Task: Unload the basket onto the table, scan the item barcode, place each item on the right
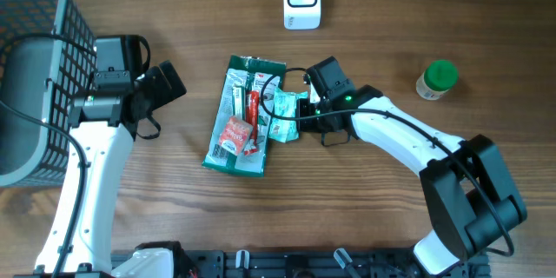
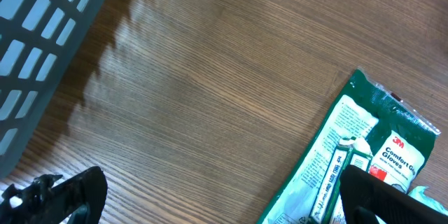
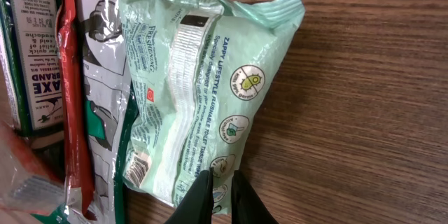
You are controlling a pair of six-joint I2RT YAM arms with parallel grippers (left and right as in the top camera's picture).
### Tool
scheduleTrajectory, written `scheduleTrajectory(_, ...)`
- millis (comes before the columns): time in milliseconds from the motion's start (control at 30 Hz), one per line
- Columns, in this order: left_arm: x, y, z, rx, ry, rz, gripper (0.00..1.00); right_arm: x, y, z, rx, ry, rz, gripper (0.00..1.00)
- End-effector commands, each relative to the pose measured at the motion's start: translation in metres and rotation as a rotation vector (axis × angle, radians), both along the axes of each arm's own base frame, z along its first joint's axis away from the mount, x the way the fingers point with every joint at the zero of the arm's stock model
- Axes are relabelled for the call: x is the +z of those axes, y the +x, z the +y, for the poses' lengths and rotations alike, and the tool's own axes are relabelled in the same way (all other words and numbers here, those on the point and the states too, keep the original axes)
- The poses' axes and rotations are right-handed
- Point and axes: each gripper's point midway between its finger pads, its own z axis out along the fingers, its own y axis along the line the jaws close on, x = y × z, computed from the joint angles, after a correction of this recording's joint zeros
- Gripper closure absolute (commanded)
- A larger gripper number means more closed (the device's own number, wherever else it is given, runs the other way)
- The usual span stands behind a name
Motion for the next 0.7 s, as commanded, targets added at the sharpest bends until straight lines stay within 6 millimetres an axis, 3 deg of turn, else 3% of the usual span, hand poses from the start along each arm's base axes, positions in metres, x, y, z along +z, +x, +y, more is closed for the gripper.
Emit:
scheduleTrajectory(0,0.001,0.001,0.003,0.0,0.013,0.0,0.0,-0.006,-0.004,-0.001,-0.002,-0.001,0.023,0.89)
scheduleTrajectory(467,0.001,0.001,0.003,0.0,0.013,0.0,0.0,-0.007,-0.005,-0.001,-0.003,-0.002,0.025,0.85)
scheduleTrajectory(667,0.001,0.001,0.003,0.0,0.013,-0.001,0.0,-0.018,-0.01,-0.004,-0.051,0.01,0.043,0.81)
